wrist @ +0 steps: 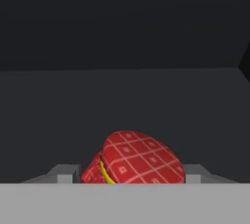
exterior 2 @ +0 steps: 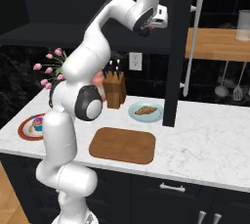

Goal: From the different types of pastries on the counter, select a croissant and place it on the cutting board. Then retrieve a jar of jam from the cabinet and place it alongside the croissant on the cutting board.

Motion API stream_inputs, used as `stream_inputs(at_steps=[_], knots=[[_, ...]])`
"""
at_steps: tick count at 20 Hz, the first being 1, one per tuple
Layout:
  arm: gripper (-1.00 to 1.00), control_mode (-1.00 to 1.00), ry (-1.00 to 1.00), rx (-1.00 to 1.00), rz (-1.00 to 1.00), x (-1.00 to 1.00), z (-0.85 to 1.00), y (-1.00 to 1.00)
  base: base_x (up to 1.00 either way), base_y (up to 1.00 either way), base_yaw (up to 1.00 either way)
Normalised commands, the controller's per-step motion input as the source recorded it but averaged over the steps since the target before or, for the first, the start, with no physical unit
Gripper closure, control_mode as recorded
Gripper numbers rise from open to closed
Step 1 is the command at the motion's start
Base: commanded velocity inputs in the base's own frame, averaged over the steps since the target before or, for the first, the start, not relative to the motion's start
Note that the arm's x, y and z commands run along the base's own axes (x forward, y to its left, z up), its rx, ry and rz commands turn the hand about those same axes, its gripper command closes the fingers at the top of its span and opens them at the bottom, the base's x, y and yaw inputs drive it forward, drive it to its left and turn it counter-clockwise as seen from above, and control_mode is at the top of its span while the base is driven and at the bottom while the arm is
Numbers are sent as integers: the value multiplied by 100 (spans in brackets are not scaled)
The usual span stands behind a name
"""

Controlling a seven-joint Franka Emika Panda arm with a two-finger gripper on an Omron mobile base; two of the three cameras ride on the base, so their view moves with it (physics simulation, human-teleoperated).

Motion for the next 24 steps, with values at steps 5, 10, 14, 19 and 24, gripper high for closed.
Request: stream_inputs(at_steps=[5,10,14,19,24], knots=[[100,-100,-9,-6,3,-57,1,55,0,0,0],[100,-100,-24,-17,-2,-56,-6,85,0,0,0],[100,-100,-19,-13,-8,-74,-4,40,0,0,0],[100,-100,-8,0,-12,-93,-5,8,0,0,0],[100,-100,9,0,1,-59,0,29,0,0,0]])
